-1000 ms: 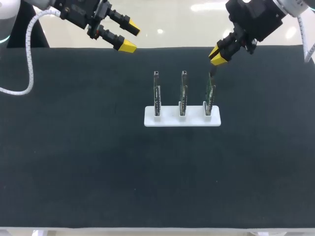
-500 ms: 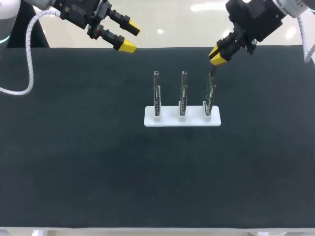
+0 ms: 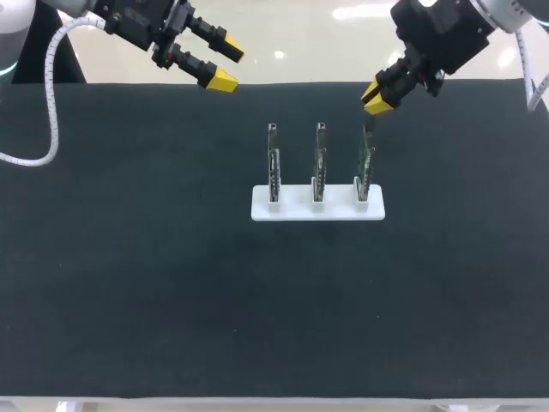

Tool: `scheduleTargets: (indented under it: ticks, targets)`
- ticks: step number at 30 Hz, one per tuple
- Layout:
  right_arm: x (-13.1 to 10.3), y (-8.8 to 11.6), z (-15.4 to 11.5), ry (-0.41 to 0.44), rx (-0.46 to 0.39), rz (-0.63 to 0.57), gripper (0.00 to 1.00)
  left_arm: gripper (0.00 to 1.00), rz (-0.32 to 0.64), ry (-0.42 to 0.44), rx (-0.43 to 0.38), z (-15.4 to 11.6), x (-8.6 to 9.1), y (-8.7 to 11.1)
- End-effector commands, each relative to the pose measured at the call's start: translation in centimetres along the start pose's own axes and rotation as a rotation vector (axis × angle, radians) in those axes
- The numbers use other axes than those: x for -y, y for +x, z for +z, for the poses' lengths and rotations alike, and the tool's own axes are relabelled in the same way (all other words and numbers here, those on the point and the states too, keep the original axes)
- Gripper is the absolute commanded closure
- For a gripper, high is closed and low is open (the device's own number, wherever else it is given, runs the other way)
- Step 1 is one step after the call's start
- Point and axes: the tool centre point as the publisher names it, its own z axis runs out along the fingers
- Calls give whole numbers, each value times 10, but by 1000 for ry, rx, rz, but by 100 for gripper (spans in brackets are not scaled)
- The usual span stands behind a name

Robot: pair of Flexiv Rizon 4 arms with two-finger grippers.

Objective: Pick up the optical module with the left hand, and insert it into the network port with the right hand.

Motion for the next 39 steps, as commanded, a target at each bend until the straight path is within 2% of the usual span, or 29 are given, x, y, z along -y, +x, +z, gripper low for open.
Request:
scheduleTargets:
  ticks: [1, 23, 24, 25, 26, 38, 39]
  targets:
    - [0, 1, 2, 4, 2, -1, 100, 0, -1, 2, -4, 0, -1, -1]
    - [0, 5, 7, 22, 23, -7, 100, 0, -1, 2, -4, 0, -1, -1]
    - [0, 5, 7, 24, 24, -7, 72, 0, -1, 2, -4, 0, -1, -1]
    - [-1, 4, 7, 26, 24, -6, 9, 0, -1, 2, -4, 0, -1, -1]
    - [-1, 4, 7, 27, 25, -5, 0, 0, -1, 2, -4, 0, -1, -1]
    - [-6, 2, 4, 29, 24, 5, 0, 0, -1, 2, -4, 0, -1, -1]
    - [-6, 2, 3, 28, 23, 5, 13, 0, -1, 2, -4, 0, -1, -1]
